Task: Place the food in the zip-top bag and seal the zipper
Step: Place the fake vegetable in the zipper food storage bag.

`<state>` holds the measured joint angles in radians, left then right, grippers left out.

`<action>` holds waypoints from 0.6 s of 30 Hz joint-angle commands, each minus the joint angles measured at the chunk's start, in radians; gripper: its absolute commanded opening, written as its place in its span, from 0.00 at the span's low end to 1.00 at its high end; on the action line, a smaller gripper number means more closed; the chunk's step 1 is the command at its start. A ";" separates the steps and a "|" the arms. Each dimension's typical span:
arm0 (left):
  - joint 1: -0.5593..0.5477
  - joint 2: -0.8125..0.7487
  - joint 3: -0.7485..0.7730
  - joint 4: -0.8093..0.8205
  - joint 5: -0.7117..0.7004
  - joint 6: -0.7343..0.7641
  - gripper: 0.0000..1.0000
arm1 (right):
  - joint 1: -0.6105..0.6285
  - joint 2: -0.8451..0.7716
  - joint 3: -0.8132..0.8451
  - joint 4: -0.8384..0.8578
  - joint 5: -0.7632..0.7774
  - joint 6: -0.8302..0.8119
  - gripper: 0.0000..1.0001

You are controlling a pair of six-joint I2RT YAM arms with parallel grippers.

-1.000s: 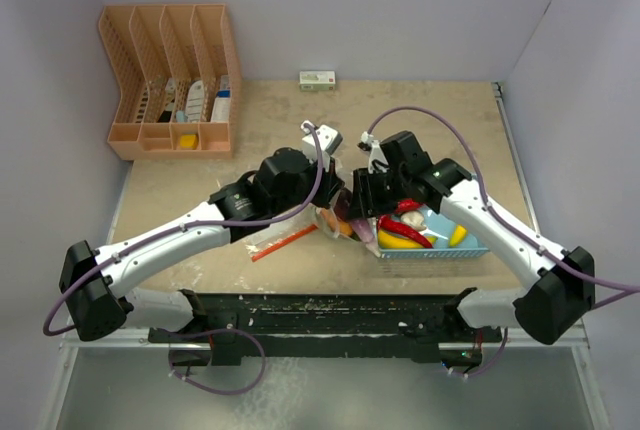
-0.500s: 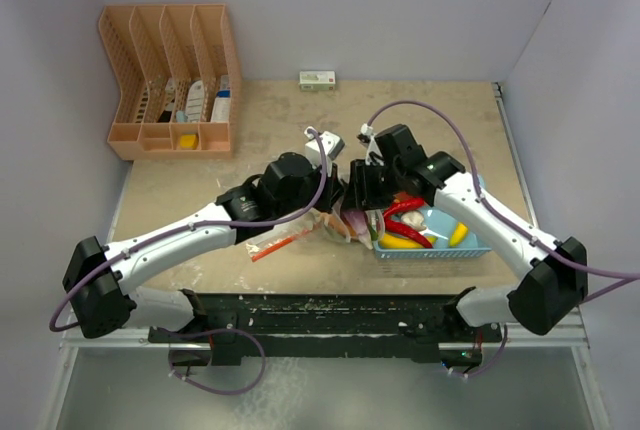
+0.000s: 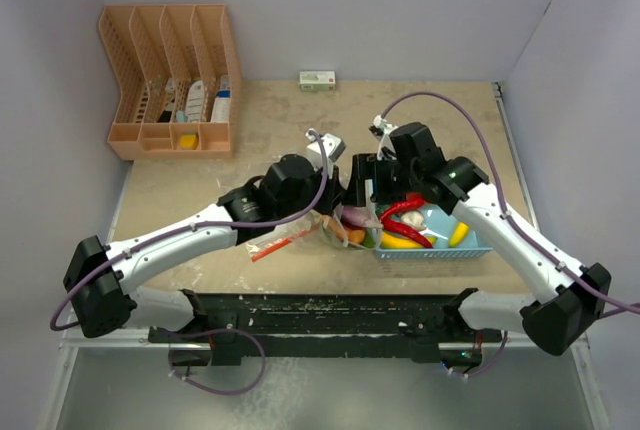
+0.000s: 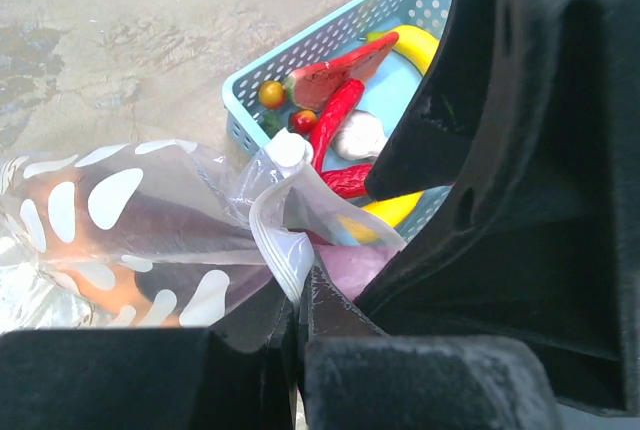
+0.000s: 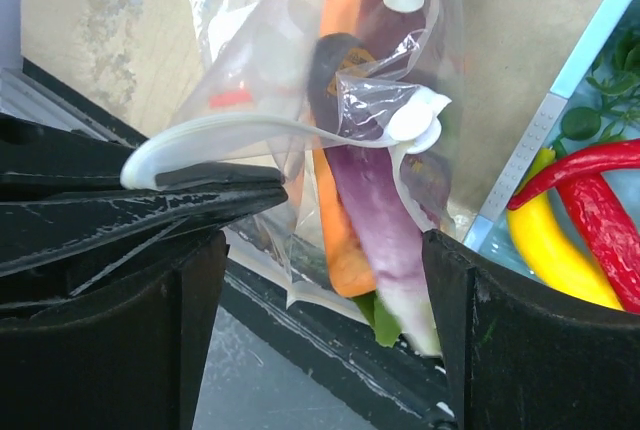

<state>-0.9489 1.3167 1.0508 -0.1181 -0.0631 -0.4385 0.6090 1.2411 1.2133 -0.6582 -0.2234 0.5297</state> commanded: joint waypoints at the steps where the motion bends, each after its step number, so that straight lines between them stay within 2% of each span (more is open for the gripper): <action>1: -0.004 -0.018 0.011 0.052 -0.008 -0.021 0.00 | 0.006 -0.037 0.065 -0.043 0.053 -0.035 0.81; 6: -0.005 -0.034 0.033 0.015 -0.048 -0.028 0.00 | 0.004 -0.095 0.042 -0.118 0.092 -0.029 0.79; 14: -0.005 -0.101 0.114 -0.046 -0.133 -0.013 0.00 | -0.014 -0.144 0.017 -0.278 0.432 0.082 0.71; 18: -0.005 -0.166 0.176 -0.105 -0.210 0.007 0.00 | -0.072 -0.092 -0.074 -0.284 0.399 0.088 0.70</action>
<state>-0.9512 1.2594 1.1191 -0.2428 -0.1738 -0.4507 0.5892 1.1023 1.2118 -0.8829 0.1135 0.5804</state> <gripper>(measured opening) 0.003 0.708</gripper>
